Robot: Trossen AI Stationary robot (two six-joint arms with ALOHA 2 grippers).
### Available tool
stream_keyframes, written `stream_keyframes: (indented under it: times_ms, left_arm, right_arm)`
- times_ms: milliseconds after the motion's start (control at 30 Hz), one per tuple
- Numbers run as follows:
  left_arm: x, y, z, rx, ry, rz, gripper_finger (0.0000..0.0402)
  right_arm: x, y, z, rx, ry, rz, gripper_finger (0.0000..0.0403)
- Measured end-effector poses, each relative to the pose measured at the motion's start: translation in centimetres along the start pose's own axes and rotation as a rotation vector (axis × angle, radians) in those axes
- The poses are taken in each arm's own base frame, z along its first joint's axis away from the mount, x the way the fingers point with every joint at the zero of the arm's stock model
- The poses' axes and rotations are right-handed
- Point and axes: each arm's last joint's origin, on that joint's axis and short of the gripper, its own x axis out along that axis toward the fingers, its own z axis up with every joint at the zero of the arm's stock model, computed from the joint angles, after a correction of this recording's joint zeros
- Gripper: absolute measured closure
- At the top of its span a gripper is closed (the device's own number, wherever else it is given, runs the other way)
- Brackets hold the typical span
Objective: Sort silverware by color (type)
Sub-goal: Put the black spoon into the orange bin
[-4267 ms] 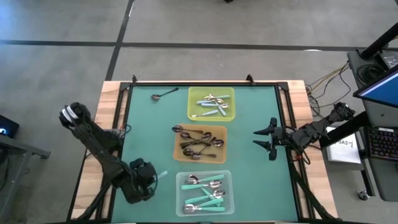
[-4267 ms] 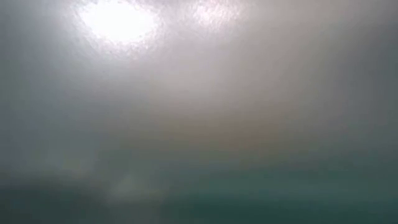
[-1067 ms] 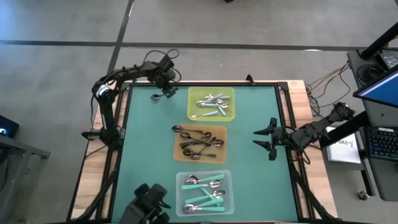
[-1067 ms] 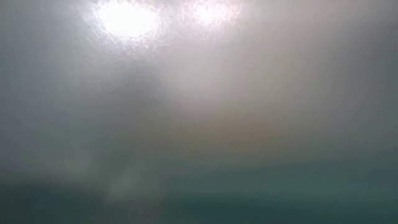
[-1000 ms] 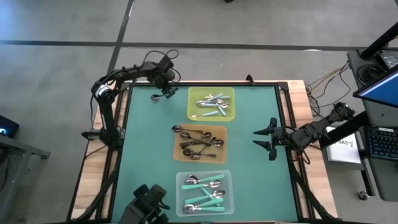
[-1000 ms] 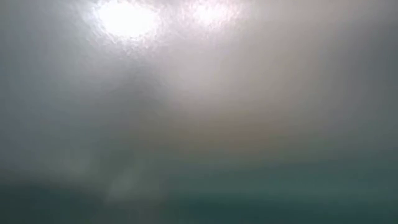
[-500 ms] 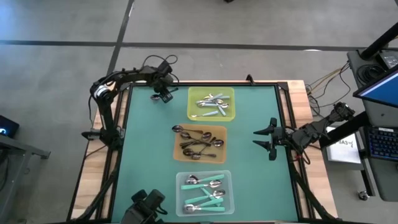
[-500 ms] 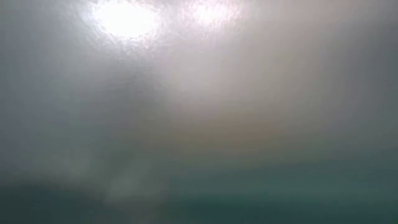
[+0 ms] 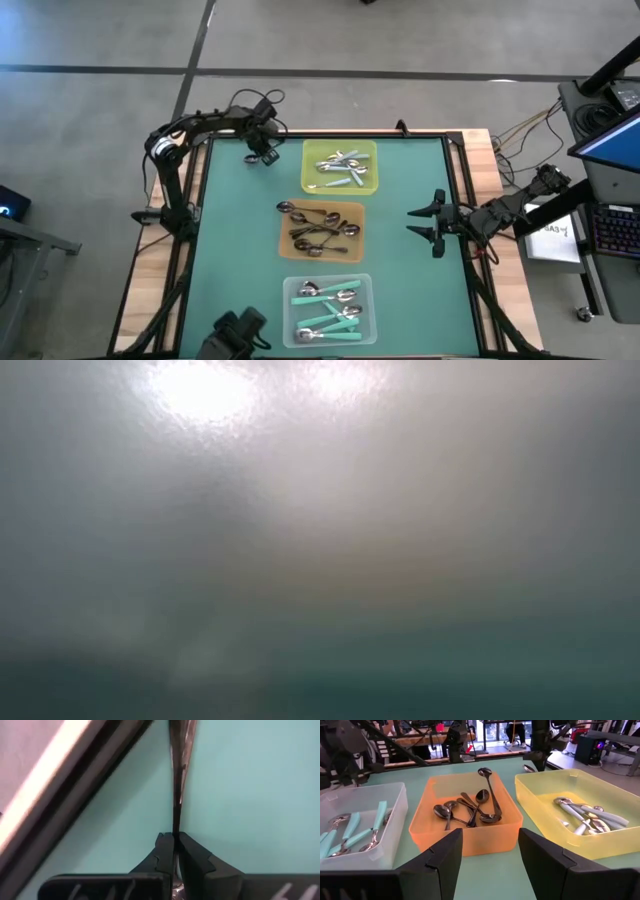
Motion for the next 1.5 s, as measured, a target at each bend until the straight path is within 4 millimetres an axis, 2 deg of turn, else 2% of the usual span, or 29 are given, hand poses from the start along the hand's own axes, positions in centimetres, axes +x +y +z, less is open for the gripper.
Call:
stream_keyframes:
  times_ms: [200,467,600,700,867,967,1133,1500]
  left_arm:
    - [-1.3,-1.8,-0.5,-0.026,0.019,-0.033,0.0401]
    - [-4.9,-4.5,-0.4,-0.029,-0.052,0.060,0.0401]
    - [-7.1,-6.4,-0.8,-0.035,-0.092,0.052,0.0401]
    - [-9.2,-8.8,-1.2,-0.004,-0.155,0.031,0.0401]
    - [-12.8,-14.3,-2.7,0.138,-0.278,-0.035,0.0401]
    - [-14.2,-17.5,-3.9,0.217,-0.339,-0.045,0.0401]
    - [-14.6,-20.5,-5.2,0.236,-0.351,-0.061,0.0402]
    - [-13.4,-26.6,-6.7,0.515,-0.347,-0.240,0.0401]
  right_arm:
    - [0.0,0.0,0.0,0.000,0.000,0.000,0.0218]
    - [0.0,0.0,0.0,0.000,0.000,0.000,0.0218]
    - [0.0,0.0,0.0,0.000,0.000,0.000,0.0218]
    - [0.0,0.0,0.0,0.000,0.000,0.000,0.0218]
    - [0.0,0.0,0.0,0.000,0.000,0.000,0.0218]
    - [0.0,0.0,0.0,0.000,0.000,0.000,0.0218]
    - [0.0,0.0,0.0,0.000,0.000,0.000,0.0218]
    - [0.0,0.0,0.0,0.000,0.000,0.000,0.0218]
